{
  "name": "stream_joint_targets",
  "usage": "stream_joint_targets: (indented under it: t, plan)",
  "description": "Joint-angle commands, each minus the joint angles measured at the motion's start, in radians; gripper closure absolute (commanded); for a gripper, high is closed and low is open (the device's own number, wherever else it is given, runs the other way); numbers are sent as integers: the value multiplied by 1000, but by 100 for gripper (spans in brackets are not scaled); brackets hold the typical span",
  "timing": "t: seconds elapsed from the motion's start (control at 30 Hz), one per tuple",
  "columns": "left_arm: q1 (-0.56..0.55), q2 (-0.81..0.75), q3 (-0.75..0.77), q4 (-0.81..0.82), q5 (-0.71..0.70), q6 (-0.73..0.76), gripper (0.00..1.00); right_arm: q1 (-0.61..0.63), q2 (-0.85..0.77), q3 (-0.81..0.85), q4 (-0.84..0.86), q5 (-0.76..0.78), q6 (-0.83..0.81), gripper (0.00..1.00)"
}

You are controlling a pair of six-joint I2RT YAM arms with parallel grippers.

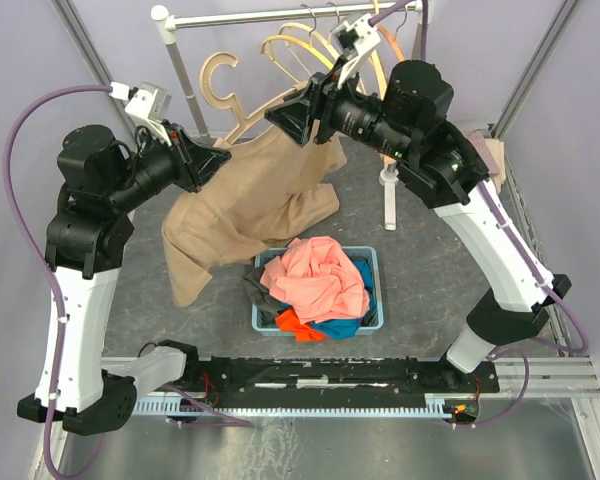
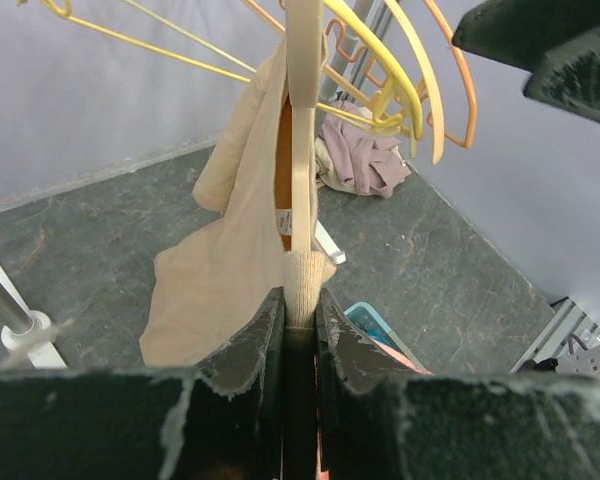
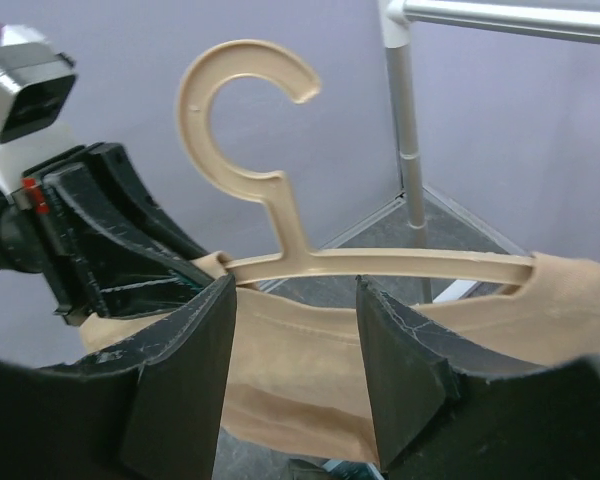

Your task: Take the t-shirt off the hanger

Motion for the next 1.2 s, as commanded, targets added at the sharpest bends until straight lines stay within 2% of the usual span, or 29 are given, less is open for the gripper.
stream_joint_targets:
  t: [0.0,0.4,0.77,1.03,1.17]
  plan:
    - [-5,-10,36,58,28,-49,97,46,18,53,12,49,-82,41]
    - [-6,0,42,59,58,-65,97,119,68,62,29,170,-172,41]
    - [-7,-3,32,58,77,-73,97,134,108,82,43,213,-192,41]
    - [-9,-2,17,59,69,-69,97,143,142,105,54,237,-210,43]
    - [-10,3,13,59,64,-67,97,146,163,123,54,243,-215,48]
